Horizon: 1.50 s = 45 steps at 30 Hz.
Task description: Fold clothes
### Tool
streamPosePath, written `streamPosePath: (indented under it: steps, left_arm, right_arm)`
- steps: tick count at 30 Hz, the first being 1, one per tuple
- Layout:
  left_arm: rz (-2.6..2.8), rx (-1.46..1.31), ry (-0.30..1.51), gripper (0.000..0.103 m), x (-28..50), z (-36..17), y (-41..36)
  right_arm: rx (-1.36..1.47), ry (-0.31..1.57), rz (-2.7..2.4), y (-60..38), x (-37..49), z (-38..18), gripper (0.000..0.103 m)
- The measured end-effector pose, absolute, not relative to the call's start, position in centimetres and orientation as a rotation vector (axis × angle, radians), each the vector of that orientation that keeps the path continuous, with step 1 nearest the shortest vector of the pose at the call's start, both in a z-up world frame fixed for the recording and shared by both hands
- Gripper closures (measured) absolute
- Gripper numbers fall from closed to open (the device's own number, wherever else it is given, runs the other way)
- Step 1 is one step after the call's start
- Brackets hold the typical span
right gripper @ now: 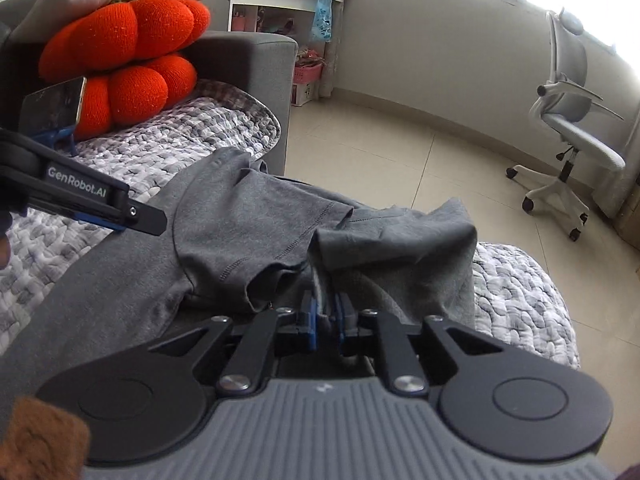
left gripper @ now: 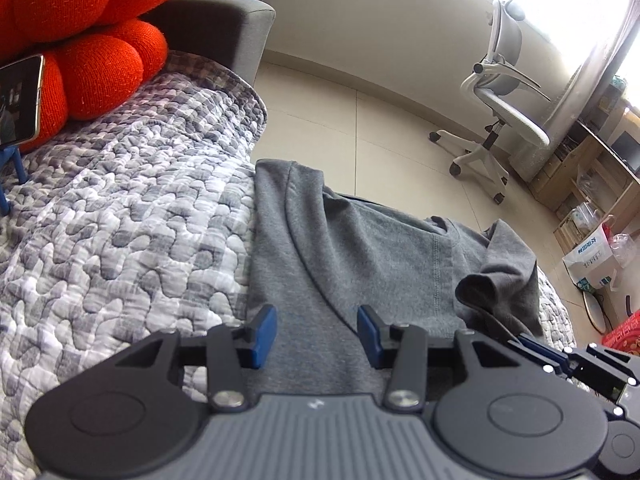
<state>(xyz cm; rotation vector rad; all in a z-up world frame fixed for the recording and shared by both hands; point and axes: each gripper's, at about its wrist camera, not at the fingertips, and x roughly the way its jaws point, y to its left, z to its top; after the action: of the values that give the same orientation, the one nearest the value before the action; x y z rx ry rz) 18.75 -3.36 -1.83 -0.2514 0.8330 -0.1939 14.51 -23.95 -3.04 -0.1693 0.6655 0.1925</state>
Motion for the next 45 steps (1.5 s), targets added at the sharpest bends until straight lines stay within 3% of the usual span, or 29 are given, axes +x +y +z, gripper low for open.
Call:
streamPosePath:
  steps: [2,4,5,13,18,20,21,22,27,29,30,41,42,44,45]
  left_arm:
    - [-0.217,-0.263,0.833,0.058,18.7,-1.8,-3.5]
    - [-0.258,-0.265,0.825,0.057,18.6,-1.6,-3.9]
    - [-0.281,-0.262,0.818,0.056,18.5,-1.5,-4.1]
    - [-0.466,-0.144,0.736,0.043,20.3,-0.1,-9.7]
    - [-0.515,-0.037,0.74,0.043,22.5,-1.0,-15.1]
    - [-0.506,-0.023,0.762,0.051,23.4,-1.6,-16.3]
    - [-0.497,-0.02,0.783,0.077,24.0,-1.9,-16.6]
    - [-0.491,-0.019,0.81,0.089,24.4,-2.4,-16.7]
    - [-0.524,-0.038,0.776,0.096,24.1,-2.3,-15.8]
    - [-0.531,-0.101,0.762,0.097,24.2,-1.6,-15.0]
    - [-0.534,-0.148,0.757,0.097,24.3,-1.1,-14.5]
    - [-0.504,-0.331,0.806,0.098,25.6,0.4,-11.7]
    - [-0.497,-0.33,0.812,0.098,25.7,0.2,-11.7]
    - [-0.482,-0.311,0.822,0.097,25.8,-0.3,-11.9]
    - [-0.485,-0.31,0.829,0.097,25.8,-0.7,-12.0]
  right_arm:
    - [-0.132,0.672,0.2,-24.5,13.9,-2.3,0.083]
    - [-0.106,0.676,0.203,-24.8,13.3,-1.5,0.064]
    - [-0.111,0.671,0.201,-24.8,13.1,-1.1,0.062]
    - [-0.221,0.727,0.22,-26.5,11.7,-1.1,0.06]
    - [-0.244,0.781,0.228,-28.6,10.2,-1.8,0.056]
    - [-0.207,0.805,0.237,-29.5,10.0,-2.1,0.056]
    - [-0.2,0.815,0.24,-29.6,10.0,-2.2,0.056]
    - [-0.192,0.824,0.242,-29.7,9.9,-2.3,0.056]
    - [-0.232,0.831,0.331,-28.0,9.1,-2.7,0.056]
    - [-0.258,0.842,0.315,-27.0,9.4,-3.1,0.084]
    - [-0.271,0.844,0.291,-26.6,9.5,-3.2,0.103]
    - [-0.226,0.77,0.247,-24.7,9.5,-1.6,0.103]
    - [-0.233,0.774,0.242,-24.5,9.5,-1.8,0.098]
    - [-0.281,0.78,0.234,-24.1,9.5,-2.3,0.077]
    - [-0.302,0.777,0.233,-23.9,9.4,-2.5,0.061]
